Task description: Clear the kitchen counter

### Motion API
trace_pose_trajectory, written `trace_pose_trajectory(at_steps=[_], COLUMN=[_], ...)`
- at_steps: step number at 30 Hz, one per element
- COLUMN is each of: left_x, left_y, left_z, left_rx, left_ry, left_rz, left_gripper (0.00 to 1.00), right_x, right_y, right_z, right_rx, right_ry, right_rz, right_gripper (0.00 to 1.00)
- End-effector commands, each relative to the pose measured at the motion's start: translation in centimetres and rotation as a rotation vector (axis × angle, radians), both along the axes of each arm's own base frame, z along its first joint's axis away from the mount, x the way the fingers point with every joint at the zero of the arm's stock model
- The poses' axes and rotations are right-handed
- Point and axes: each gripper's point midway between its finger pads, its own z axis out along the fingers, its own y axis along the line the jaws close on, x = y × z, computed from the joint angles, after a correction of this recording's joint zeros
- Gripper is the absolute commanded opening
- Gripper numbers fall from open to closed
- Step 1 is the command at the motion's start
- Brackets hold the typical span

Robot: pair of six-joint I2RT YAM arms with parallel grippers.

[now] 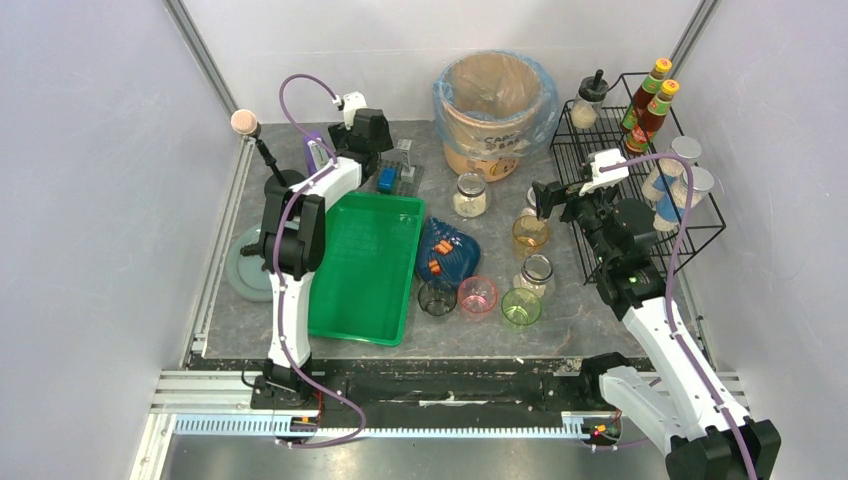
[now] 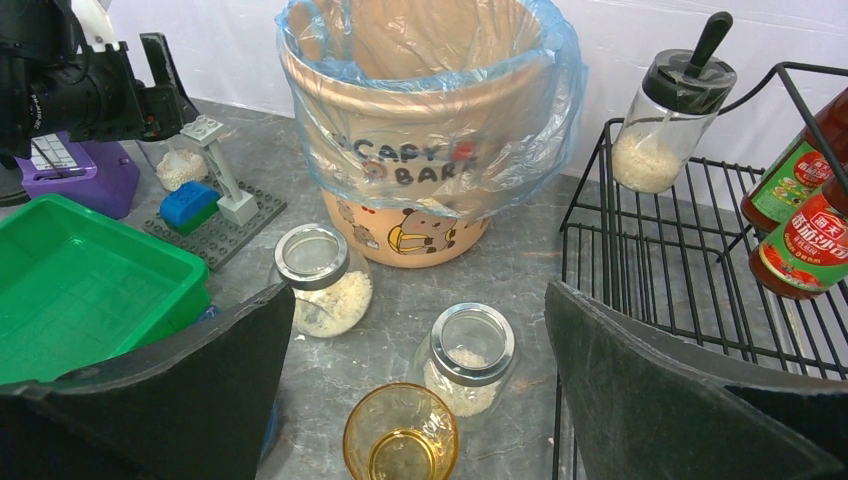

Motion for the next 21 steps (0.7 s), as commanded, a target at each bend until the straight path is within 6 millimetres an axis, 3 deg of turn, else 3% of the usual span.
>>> trace_pose_trajectory(at_steps=[1,8,15,21], left_x=[2.0,2.4,2.1,1.2], left_y=[0.6,0.2,-0.4,-1.4], left_z=[1.3,1.0,3.1,7.8], left_rx=[-0.085,-0.065,-0.039,-0.035], left_ry=[-0.082,-0.074,-0.101,-0.158], left_rz=[0.048,0.01,-0.069,-0.163], left_gripper=[0.96,0.89,0.55,0.3], right_x=[0.0,0.3,0.2,0.0], right_y=[0.0,0.0,0.2,0.2], right_z=[1.1,0.9,0.7,1.1], right_rx=[-0.005,-0.005,-0.005,-0.004], right_ry=[-0.044,-0.03,-0.015,-0.011], right_rz=[-0.004,-0.004,0.003,0.006], right_gripper=[0.98,0.98,0.98,0.98])
